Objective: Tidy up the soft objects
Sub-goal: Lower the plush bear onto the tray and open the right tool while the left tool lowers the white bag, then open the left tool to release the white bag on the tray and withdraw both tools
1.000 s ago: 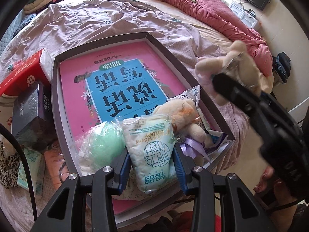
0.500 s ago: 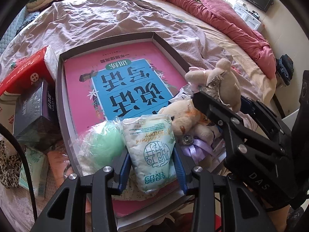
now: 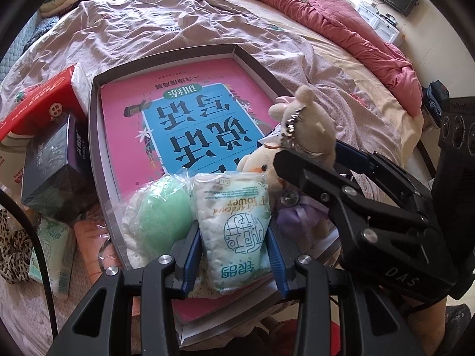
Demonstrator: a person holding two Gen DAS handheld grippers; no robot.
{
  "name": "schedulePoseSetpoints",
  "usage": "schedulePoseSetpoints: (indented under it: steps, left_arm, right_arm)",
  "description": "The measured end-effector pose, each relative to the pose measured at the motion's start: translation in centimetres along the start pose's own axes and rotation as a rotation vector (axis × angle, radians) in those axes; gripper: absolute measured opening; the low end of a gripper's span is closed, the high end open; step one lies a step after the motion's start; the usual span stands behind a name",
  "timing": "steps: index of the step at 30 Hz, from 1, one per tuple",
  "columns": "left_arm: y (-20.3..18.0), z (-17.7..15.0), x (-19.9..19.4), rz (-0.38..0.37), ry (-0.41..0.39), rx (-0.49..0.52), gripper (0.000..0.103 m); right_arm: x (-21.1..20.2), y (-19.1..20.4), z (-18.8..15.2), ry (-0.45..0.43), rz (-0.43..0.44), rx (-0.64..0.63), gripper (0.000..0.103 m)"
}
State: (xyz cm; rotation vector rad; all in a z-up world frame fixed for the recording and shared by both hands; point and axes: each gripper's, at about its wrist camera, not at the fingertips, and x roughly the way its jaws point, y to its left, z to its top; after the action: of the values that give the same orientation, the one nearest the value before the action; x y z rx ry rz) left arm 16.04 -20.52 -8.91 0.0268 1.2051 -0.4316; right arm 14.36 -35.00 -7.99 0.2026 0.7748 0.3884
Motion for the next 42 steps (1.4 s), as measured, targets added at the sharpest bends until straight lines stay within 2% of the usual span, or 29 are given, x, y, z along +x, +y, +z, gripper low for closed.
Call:
schedulePoseSetpoints:
  steps: [9,18,22,34,42]
  left_arm:
    - [0.1,0.1,0.1,-0.008,0.002,-0.013,0.042]
    - [0.3,0.2,0.0,-0.020,0.006,-0.032,0.042]
    - [0.2,0.3,0.1,-0.014,0.008,-0.025,0.043]
    - [0.1,0.4,-0.8,-0.063,-0.013,-0.043,0.057]
    - [0.1,0.4,-1.0,-0.068,-0.014,-0.046,0.060]
  right_arm:
    - [1.5,0.0,0.7,0.038,0.029,0.041,0.067]
    - [2.0,-1.9,1.2,0.035,0.117,0.192,0.069]
    - [1.8,-2.0,1.3,0.034,0.129,0.214,0.070]
    - [1.5,-1.0,1.3,0.046,0.098,0.160,0.076]
    - [0.6,-1.2,1.2,0.038,0.049,0.157,0.077]
